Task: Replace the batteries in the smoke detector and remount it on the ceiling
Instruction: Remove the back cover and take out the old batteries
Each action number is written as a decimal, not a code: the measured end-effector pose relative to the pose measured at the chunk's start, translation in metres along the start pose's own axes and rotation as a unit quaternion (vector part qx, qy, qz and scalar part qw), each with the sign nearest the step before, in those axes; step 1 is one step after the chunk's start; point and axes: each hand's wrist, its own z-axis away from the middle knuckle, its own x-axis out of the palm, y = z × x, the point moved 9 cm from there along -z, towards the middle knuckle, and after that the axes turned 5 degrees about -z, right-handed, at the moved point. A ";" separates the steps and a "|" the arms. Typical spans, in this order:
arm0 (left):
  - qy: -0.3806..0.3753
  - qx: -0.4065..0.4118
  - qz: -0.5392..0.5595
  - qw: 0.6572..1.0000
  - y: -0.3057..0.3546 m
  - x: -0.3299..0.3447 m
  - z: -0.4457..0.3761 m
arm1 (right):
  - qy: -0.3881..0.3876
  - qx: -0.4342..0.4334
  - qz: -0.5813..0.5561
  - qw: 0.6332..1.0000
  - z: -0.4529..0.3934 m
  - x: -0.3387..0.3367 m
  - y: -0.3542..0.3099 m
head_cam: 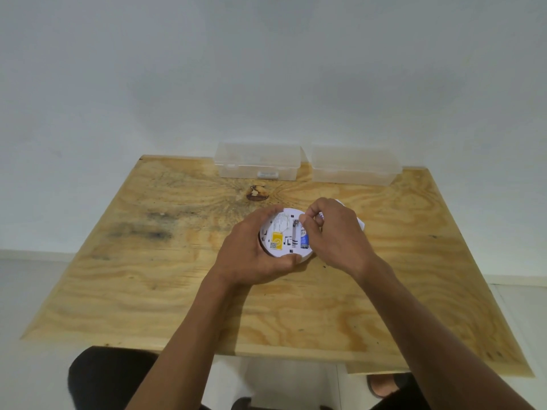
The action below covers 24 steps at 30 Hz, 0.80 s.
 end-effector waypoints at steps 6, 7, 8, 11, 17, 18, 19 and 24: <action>0.008 -0.001 0.013 1.000 0.005 -0.002 0.002 | 0.033 -0.030 -0.043 0.998 0.006 -0.007 -0.008; 0.009 0.000 0.013 1.000 0.006 -0.002 0.003 | 0.032 -0.022 -0.061 0.997 0.008 -0.007 -0.008; 0.008 0.002 0.012 1.000 0.007 -0.002 0.003 | 0.031 -0.013 -0.075 0.997 0.010 -0.006 -0.007; 0.006 0.005 0.005 1.000 0.007 -0.003 0.003 | 0.036 0.014 -0.118 0.992 0.011 -0.004 -0.003; 0.000 0.000 -0.014 1.000 0.003 -0.003 0.003 | 0.078 0.111 -0.294 0.946 0.007 -0.008 0.017; 0.000 0.002 -0.017 1.000 0.004 -0.003 0.003 | 0.076 0.141 -0.347 0.924 0.007 -0.007 0.021; -0.001 0.003 -0.019 1.000 0.004 -0.004 0.003 | 0.073 0.171 -0.404 0.896 0.008 -0.004 0.024; -0.004 0.007 -0.020 1.000 0.004 -0.003 0.004 | 0.066 0.244 -0.559 0.790 0.011 0.003 0.027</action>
